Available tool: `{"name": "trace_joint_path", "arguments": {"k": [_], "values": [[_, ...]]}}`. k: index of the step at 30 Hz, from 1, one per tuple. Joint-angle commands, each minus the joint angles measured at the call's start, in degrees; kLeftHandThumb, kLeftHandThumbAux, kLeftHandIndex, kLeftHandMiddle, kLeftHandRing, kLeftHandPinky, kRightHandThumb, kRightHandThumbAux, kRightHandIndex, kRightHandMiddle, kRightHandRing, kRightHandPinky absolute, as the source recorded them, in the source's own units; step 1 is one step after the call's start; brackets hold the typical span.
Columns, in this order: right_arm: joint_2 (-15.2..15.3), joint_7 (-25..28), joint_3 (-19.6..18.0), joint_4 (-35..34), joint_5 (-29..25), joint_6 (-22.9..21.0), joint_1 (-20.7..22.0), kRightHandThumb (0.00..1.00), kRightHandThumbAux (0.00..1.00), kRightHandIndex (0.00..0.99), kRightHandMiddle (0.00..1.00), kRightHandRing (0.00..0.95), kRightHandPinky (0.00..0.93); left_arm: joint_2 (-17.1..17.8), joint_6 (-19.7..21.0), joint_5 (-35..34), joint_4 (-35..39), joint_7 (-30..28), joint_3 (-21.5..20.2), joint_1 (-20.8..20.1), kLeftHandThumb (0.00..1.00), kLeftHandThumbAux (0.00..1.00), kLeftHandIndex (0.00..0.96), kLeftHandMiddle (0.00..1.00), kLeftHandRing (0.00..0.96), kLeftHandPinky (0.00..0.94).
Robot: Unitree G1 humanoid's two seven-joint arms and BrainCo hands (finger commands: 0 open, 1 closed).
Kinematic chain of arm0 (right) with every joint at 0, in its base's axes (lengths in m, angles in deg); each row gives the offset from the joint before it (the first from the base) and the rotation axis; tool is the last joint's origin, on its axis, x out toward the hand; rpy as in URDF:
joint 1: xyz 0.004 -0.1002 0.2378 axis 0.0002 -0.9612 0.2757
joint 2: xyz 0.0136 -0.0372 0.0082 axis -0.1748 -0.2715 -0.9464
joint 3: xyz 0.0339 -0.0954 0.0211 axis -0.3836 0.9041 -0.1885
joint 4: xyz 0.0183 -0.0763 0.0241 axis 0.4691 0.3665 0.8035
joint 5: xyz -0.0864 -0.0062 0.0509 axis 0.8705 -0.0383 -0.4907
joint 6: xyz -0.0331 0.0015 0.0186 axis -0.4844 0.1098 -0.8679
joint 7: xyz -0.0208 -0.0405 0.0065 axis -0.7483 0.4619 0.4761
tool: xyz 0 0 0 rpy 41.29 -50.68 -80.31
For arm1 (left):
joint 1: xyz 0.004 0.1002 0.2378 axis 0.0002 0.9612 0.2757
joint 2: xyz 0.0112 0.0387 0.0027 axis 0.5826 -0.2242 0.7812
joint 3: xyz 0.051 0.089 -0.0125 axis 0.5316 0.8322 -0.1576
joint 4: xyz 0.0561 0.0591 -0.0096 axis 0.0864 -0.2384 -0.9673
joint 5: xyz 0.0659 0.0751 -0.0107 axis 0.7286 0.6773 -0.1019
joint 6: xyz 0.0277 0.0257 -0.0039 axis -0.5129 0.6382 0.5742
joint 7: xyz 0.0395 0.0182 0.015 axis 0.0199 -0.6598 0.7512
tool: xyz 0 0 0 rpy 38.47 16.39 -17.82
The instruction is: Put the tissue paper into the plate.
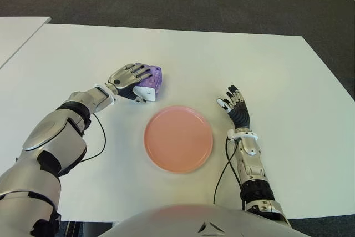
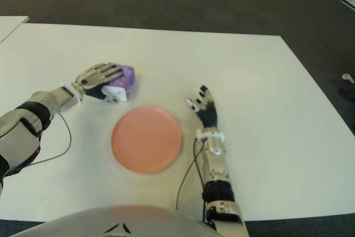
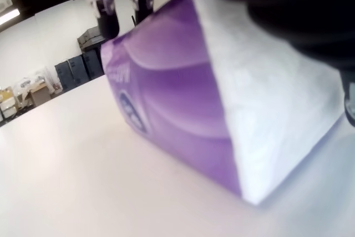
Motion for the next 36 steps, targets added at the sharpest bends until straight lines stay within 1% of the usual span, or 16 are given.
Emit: {"name": "trace_joint_path", "arguments": {"k": [1, 3, 4, 5, 6, 7, 8, 9, 11, 14, 15, 17, 21, 26, 29, 36], "values": [[-0.31, -0.06, -0.08, 3.54, -0.40, -3.84, -2.43, 0.045, 0.675, 0.000, 0.017, 0.000, 0.000, -1.09, 0.46, 3.35, -2.54, -3.96, 2.89, 4.27, 0.025, 0.350, 0.000, 0.000, 0.000, 0.000], [-0.26, -0.01, -0.14, 3.64, -0.46, -3.79, -2.38, 0.044, 0.676, 0.000, 0.017, 0.000, 0.002, -1.46, 1.13, 3.77, -2.70, -3.46, 3.32, 4.22, 0.035, 0.386, 0.000, 0.000, 0.000, 0.040], [-0.24, 0.02, -0.16, 3.73, -0.47, -3.71, -2.36, 0.044, 0.676, 0.000, 0.016, 0.000, 0.003, -1.82, 2.16, 4.41, -2.79, -1.69, 3.86, 4.30, 0.062, 0.418, 0.005, 0.037, 0.039, 0.088], [-0.23, 0.04, -0.16, 3.79, -0.48, -3.65, -2.34, 0.044, 0.675, 0.000, 0.016, 0.000, 0.004, -2.07, 2.88, 4.85, -2.86, -0.41, 4.24, 4.37, 0.142, 0.467, 0.123, 0.198, 0.195, 0.233], [-0.22, 0.07, -0.17, 3.88, -0.49, -3.55, -2.33, 0.044, 0.675, 0.000, 0.016, 0.000, 0.005, -2.20, 3.63, 5.54, -2.84, 1.52, 4.82, 4.43, 0.172, 0.484, 0.165, 0.256, 0.251, 0.285], [-0.21, 0.09, -0.18, 3.94, -0.50, -3.49, -2.32, 0.044, 0.675, 0.000, 0.016, 0.000, 0.005, -2.25, 4.08, 5.96, -2.85, 2.80, 5.24, 4.46, 0.235, 0.516, 0.244, 0.374, 0.362, 0.394], [-0.21, 0.12, -0.19, 3.99, -0.52, -3.45, -2.30, 0.045, 0.675, 0.000, 0.016, 0.000, 0.005, -2.22, 4.71, 6.99, -2.77, 5.65, 6.17, 4.45, 0.276, 0.536, 0.295, 0.450, 0.433, 0.463], [-0.21, 0.14, -0.20, 4.01, -0.53, -3.42, -2.29, 0.045, 0.674, 0.000, 0.016, 0.000, 0.004, -2.20, 5.17, 7.70, -2.75, 7.74, 6.89, 4.44, 0.337, 0.565, 0.368, 0.523, 0.503, 0.541], [-0.20, 0.18, -0.23, 4.06, -0.57, -3.42, -2.24, 0.046, 0.674, 0.000, 0.016, 0.000, 0.003, -2.27, 5.83, 8.68, -2.87, 10.72, 7.91, 4.40, 0.393, 0.589, 0.431, 0.586, 0.564, 0.609], [-0.21, 0.20, -0.27, 4.07, -0.61, -3.44, -2.21, 0.047, 0.674, 0.000, 0.016, 0.000, 0.002, -2.61, 7.29, 9.67, -3.13, 14.84, 9.13, 4.68, 0.603, 0.664, 0.433, 0.640, 0.615, 0.652], [-0.20, 0.20, -0.27, 4.07, -0.60, -3.44, -2.20, 0.047, 0.673, 0.000, 0.016, 0.000, 0.002, -2.72, 7.67, 9.82, -3.22, 15.77, 9.35, 4.81, 0.642, 0.677, 0.435, 0.656, 0.631, 0.662], [-0.15, 0.18, -0.28, 4.12, -0.55, -3.45, -2.16, 0.047, 0.670, 0.000, 0.015, 0.000, 0.003, -2.94, 8.12, 9.81, -3.41, 17.01, 9.62, 5.04, 0.676, 0.689, 0.436, 0.676, 0.653, 0.684], [-0.04, 0.04, -0.14, 3.90, -0.24, -3.62, -2.18, 0.045, 0.658, 0.000, 0.016, 0.000, 0.009, -3.97, 9.98, 9.50, -3.88, 20.82, 9.83, 6.34, 0.705, 0.699, 0.440, 0.722, 0.706, 0.737], [-0.04, 0.16, 0.11, 3.34, -0.18, -3.74, -2.45, 0.045, 0.637, 0.000, 0.018, 0.000, 0.011, -5.52, 12.90, 8.86, -4.68, 24.52, 9.29, 7.75, 0.712, 0.702, 0.443, 0.783, 0.761, 0.797], [-0.04, 0.29, 0.15, 3.10, -0.33, -3.82, -2.59, 0.047, 0.631, 0.000, 0.019, 0.000, 0.011, -6.48, 14.00, 8.16, -5.00, 25.54, 8.66, 8.36, 0.713, 0.703, 0.442, 0.830, 0.797, 0.827], [0.11, 0.28, 0.26, 2.66, -0.20, -4.12, -2.98, 0.048, 0.625, 0.000, 0.021, 0.000, 0.013, -8.74, 15.81, 5.94, -5.46, 25.74, 6.74, 9.52, 0.715, 0.703, 0.441, 0.889, 0.849, 0.865]]}}
